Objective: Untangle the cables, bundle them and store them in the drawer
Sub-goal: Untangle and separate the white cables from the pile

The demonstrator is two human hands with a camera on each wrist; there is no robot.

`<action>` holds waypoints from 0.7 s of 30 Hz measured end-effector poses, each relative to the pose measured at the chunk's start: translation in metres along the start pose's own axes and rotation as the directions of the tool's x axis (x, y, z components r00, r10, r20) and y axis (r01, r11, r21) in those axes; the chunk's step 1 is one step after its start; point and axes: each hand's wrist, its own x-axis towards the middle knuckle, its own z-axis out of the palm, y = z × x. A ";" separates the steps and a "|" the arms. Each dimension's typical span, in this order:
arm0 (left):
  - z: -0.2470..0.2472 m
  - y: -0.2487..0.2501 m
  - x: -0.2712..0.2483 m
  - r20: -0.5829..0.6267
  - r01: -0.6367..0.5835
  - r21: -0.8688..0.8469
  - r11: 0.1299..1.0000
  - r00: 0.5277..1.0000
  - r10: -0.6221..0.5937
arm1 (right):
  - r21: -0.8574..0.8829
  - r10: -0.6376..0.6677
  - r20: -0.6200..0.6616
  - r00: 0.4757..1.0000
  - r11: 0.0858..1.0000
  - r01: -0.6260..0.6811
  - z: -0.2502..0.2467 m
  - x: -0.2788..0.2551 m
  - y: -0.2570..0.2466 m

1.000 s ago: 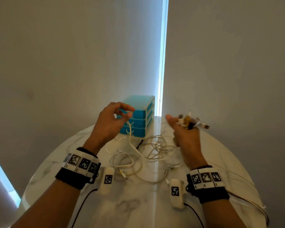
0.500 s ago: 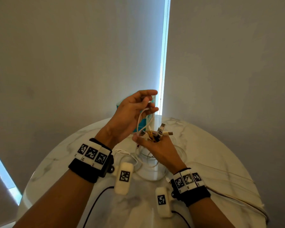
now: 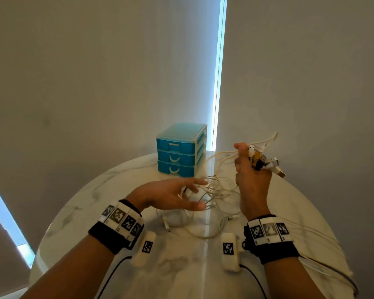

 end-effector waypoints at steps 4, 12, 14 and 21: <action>-0.003 -0.001 0.006 -0.192 -0.110 -0.164 0.980 0.978 0.078 | 0.017 0.053 -0.068 0.996 0.999 -0.052 -0.011 0.010 0.004; -0.035 0.011 0.006 -0.463 -0.273 -0.800 0.534 0.847 -0.261 | -0.305 0.269 0.447 0.853 0.942 -0.137 0.004 -0.018 0.010; -0.034 0.019 0.009 -0.439 -0.315 -0.865 0.390 0.851 -0.286 | -0.325 0.287 0.537 0.793 0.938 -0.120 0.014 -0.028 0.013; -0.023 0.049 0.018 -0.347 -0.328 -0.937 0.118 0.912 -0.218 | -0.311 0.220 0.603 0.767 0.950 -0.028 0.021 -0.036 0.014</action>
